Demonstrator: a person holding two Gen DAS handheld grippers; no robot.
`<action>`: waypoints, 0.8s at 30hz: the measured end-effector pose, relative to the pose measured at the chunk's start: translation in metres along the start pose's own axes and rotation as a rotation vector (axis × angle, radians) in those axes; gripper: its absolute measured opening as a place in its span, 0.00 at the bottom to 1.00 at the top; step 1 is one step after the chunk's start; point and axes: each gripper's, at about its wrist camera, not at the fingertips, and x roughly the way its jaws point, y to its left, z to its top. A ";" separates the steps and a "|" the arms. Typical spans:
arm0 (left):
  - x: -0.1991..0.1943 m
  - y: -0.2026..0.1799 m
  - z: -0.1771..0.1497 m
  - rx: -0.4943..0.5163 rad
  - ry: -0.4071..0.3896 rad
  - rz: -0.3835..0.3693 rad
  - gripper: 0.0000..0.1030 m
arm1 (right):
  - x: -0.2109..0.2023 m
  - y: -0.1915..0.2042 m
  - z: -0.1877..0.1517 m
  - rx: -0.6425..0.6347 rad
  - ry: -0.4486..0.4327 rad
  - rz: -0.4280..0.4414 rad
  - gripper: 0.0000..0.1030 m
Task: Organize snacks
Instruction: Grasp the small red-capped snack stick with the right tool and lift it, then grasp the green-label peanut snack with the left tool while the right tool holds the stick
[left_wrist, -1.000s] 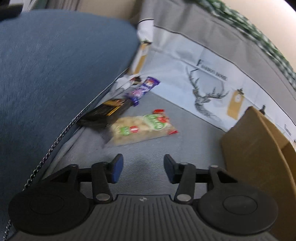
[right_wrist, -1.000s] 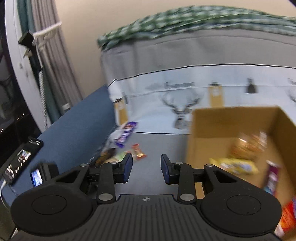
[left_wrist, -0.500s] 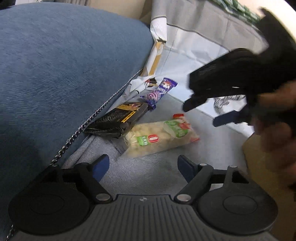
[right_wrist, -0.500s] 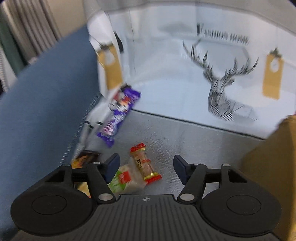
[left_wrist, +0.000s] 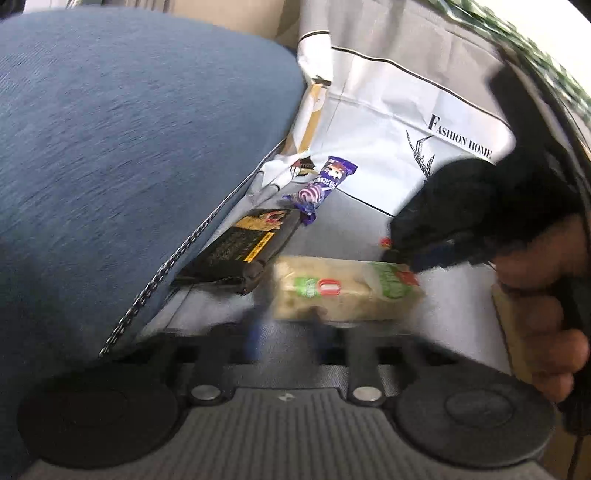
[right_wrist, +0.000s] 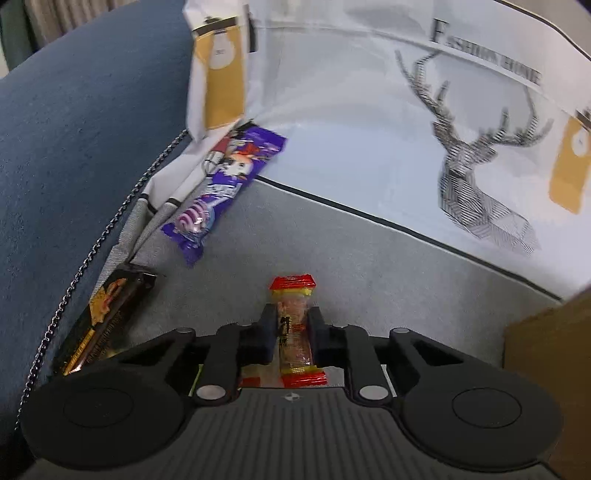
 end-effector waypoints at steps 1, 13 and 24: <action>-0.003 0.003 -0.001 -0.010 0.007 -0.008 0.02 | -0.003 -0.004 -0.002 0.019 0.003 -0.004 0.17; -0.053 0.001 -0.026 -0.047 0.178 -0.160 0.01 | -0.116 -0.036 -0.047 0.093 -0.080 -0.004 0.16; -0.124 0.016 -0.043 -0.109 0.256 -0.293 0.27 | -0.234 -0.030 -0.160 0.107 -0.236 0.118 0.17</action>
